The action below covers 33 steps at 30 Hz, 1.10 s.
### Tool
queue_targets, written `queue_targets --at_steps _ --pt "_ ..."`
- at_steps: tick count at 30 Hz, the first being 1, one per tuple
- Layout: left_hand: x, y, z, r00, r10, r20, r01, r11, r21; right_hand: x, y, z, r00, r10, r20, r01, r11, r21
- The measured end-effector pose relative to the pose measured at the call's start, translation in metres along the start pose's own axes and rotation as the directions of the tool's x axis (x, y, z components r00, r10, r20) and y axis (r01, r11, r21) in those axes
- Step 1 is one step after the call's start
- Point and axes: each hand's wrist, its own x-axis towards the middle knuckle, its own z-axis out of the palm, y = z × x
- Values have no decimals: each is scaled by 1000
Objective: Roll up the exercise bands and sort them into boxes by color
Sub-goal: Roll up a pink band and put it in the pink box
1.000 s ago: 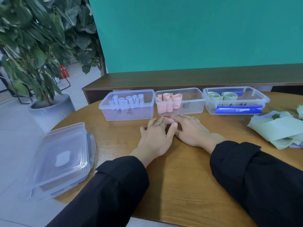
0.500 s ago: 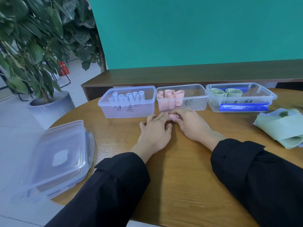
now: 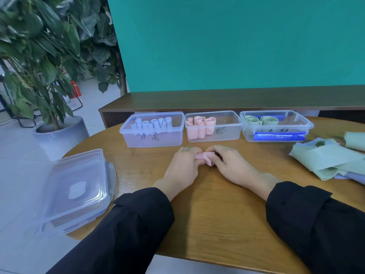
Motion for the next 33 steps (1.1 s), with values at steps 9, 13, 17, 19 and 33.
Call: queue_targets --at_steps 9,13,17,19,33 --pt "-39 25 -29 985 -39 166 65 986 -151 -42 -33 -28 999 -44 26 38 980 195" --pt "-63 31 -44 974 -37 221 108 943 -316 -60 -61 -42 993 -87 80 62 960 272" --pt "-90 51 -52 972 -115 203 216 773 -596 -73 -85 -53 995 -79 65 51 935 351" --pt "-100 57 -52 973 -142 181 228 707 -670 -77 -94 -56 994 -77 75 47 940 339" --pt "-90 56 -51 921 -355 160 141 -79 -987 -67 -113 -39 997 -10 -78 33 953 300"
